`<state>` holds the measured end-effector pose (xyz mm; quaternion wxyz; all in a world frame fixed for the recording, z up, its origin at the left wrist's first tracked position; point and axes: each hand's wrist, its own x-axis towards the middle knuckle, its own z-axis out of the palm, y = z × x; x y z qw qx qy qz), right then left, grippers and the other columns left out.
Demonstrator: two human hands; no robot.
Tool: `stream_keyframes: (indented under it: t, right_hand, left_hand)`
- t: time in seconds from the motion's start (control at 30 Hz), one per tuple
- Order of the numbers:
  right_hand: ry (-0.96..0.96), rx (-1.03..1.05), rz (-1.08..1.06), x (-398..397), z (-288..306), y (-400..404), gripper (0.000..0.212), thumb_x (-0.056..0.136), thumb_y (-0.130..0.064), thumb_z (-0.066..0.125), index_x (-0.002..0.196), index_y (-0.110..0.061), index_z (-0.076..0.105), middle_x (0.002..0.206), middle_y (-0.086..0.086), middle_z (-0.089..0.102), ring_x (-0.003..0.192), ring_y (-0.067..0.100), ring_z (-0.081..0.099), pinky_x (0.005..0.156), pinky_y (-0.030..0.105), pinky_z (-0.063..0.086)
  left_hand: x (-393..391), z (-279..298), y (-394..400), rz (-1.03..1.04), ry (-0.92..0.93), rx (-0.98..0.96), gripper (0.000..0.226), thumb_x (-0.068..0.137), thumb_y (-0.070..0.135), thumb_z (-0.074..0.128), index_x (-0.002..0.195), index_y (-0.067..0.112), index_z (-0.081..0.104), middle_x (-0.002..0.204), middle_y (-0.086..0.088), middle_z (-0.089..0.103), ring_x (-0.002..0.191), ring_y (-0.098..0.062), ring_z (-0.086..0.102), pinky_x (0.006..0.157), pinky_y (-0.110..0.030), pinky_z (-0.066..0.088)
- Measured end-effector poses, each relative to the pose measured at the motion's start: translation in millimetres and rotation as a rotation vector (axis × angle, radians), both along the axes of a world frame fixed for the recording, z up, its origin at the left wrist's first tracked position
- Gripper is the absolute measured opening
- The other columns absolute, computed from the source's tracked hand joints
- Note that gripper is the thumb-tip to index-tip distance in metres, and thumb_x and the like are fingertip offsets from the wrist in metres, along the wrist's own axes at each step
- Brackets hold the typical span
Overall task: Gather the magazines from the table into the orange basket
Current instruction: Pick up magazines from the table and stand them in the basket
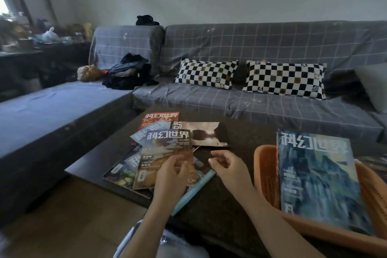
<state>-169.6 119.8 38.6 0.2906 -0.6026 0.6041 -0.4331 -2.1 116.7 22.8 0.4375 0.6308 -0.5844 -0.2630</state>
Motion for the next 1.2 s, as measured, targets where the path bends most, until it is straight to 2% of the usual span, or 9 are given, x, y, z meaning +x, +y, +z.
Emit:
stream_keyframes:
  t: [0.23,0.4,0.6,0.67,0.73,0.8,0.9,1.07,1.2]
  right_hand:
    - [0.017,0.164,0.026,37,-36,-33,0.021,0.086,-0.030,0.064,0.107,-0.027,0.062,0.095,-0.016,0.061,0.084,-0.003,0.057,0.063,0.010,0.043]
    - [0.043,0.283,0.001,51,-60,-55,0.030,0.086,-0.033,0.065,0.113,-0.021,0.063,0.095,-0.011,0.060,0.077,-0.003,0.053,0.058,0.009,0.038]
    - [0.073,0.317,-0.068,61,-72,-71,0.045,0.084,-0.034,0.066,0.124,-0.014,0.059,0.114,0.000,0.064,0.094,0.008,0.057,0.071,0.017,0.043]
    - [0.090,0.345,-0.085,61,-73,-72,0.051,0.084,-0.036,0.066,0.128,-0.013,0.056,0.118,0.003,0.063,0.101,0.013,0.060,0.077,0.021,0.044]
    - [0.093,0.393,-0.106,58,-73,-71,0.054,0.083,-0.038,0.067,0.129,-0.012,0.055,0.117,0.004,0.063,0.096,0.013,0.060,0.074,0.021,0.044]
    - [0.075,0.439,-0.127,55,-72,-69,0.050,0.083,-0.037,0.068,0.125,-0.013,0.057,0.106,0.000,0.064,0.079,0.007,0.055,0.064,0.019,0.042]
    - [0.023,0.485,-0.162,52,-70,-60,0.042,0.083,-0.033,0.069,0.118,-0.014,0.059,0.084,-0.008,0.056,0.069,0.004,0.052,0.057,0.019,0.041]
    - [-0.248,0.478,-0.203,42,-60,-36,0.035,0.081,-0.028,0.071,0.111,-0.018,0.053,0.100,0.000,0.057,0.082,0.014,0.060,0.065,0.030,0.052]
    - [-0.356,0.382,-0.175,30,-45,-15,0.026,0.081,-0.029,0.071,0.098,-0.022,0.052,0.093,-0.004,0.055,0.081,0.010,0.056,0.057,0.024,0.042]
  left_hand:
    - [44,-22,-18,0.102,-0.142,0.063,0.029,0.094,0.032,0.056,0.119,0.019,0.064,0.111,0.001,0.068,0.102,-0.017,0.060,0.087,-0.036,0.050]
    - [66,-40,-38,0.177,-0.300,0.200,0.037,0.096,0.036,0.052,0.125,0.015,0.059,0.135,-0.009,0.055,0.128,-0.028,0.046,0.107,-0.054,0.033]
    - [77,-50,-52,0.254,-0.247,0.236,0.046,0.095,0.030,0.055,0.136,0.012,0.049,0.146,-0.013,0.043,0.135,-0.035,0.033,0.110,-0.053,0.032]
    - [80,-47,-54,0.303,-0.163,0.238,0.051,0.092,0.027,0.061,0.139,0.011,0.046,0.136,-0.015,0.052,0.129,-0.035,0.041,0.104,-0.050,0.039]
    - [84,-44,-53,0.325,-0.054,0.263,0.048,0.089,0.026,0.067,0.132,0.010,0.052,0.108,-0.005,0.064,0.101,-0.022,0.059,0.080,-0.037,0.052]
    - [86,-43,-51,0.286,0.020,0.305,0.039,0.087,0.028,0.070,0.119,0.009,0.060,0.085,0.004,0.063,0.074,-0.012,0.061,0.059,-0.029,0.049]
    - [83,-43,-41,0.187,0.079,0.314,0.040,0.089,0.028,0.068,0.121,0.010,0.052,0.090,0.006,0.061,0.071,-0.012,0.062,0.051,-0.026,0.046]
    - [78,-32,-15,0.104,0.266,0.234,0.035,0.091,0.031,0.064,0.120,0.021,0.049,0.105,-0.001,0.068,0.079,-0.023,0.072,0.065,-0.041,0.061]
    - [75,-16,7,0.055,0.400,0.107,0.016,0.090,0.027,0.066,0.101,0.029,0.054,0.105,-0.002,0.068,0.079,-0.018,0.073,0.057,-0.031,0.059]
